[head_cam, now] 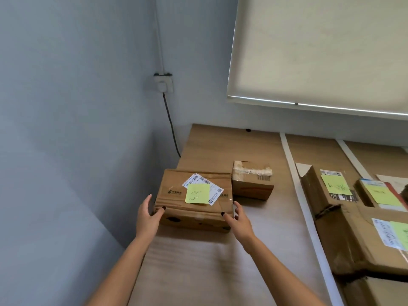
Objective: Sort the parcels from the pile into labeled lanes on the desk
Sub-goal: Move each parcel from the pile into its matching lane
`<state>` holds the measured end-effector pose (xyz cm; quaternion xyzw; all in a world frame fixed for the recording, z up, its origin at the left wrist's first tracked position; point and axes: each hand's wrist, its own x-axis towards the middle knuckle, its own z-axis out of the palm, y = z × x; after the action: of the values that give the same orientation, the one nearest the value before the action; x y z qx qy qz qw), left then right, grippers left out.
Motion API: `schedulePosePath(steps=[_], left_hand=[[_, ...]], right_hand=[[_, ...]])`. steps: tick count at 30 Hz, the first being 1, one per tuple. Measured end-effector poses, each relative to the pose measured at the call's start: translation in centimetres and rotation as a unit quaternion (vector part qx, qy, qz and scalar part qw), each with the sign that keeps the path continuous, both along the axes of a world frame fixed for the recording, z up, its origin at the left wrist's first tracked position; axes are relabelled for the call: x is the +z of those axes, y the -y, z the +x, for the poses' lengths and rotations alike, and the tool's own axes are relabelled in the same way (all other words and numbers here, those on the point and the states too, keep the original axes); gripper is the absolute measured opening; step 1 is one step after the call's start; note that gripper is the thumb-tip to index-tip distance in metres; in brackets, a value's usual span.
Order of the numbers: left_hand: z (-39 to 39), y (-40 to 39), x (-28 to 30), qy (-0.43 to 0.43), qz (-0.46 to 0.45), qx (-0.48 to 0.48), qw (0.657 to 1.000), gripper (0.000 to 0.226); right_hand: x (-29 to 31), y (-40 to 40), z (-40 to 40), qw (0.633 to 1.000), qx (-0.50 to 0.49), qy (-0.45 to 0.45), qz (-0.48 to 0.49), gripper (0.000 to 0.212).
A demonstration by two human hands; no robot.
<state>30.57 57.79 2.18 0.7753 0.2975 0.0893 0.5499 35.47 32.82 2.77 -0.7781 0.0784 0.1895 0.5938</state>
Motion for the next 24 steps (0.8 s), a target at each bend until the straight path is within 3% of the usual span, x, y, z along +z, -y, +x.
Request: schedulePosePath(steps=[5, 12, 24], left_hand=[[1.7, -0.4, -2.0, -0.03, -0.076, 0.003, 0.997, 0.055], [0.3, 0.3, -1.5, -0.037, -0.081, 0.054, 0.995, 0.046], [-4.8, 4.2, 6.4, 0.066, -0.058, 0.063, 0.994, 0.039]], right_hand=[[-2.0, -1.1, 1.1, 0.999, -0.021, -0.029, -0.012, 0.054], [-1.1, -1.0, 0.0, 0.999, -0.016, -0.026, 0.023, 0.05], [6.7, 4.5, -4.6, 0.994, -0.008, 0.071, 0.086, 0.054]])
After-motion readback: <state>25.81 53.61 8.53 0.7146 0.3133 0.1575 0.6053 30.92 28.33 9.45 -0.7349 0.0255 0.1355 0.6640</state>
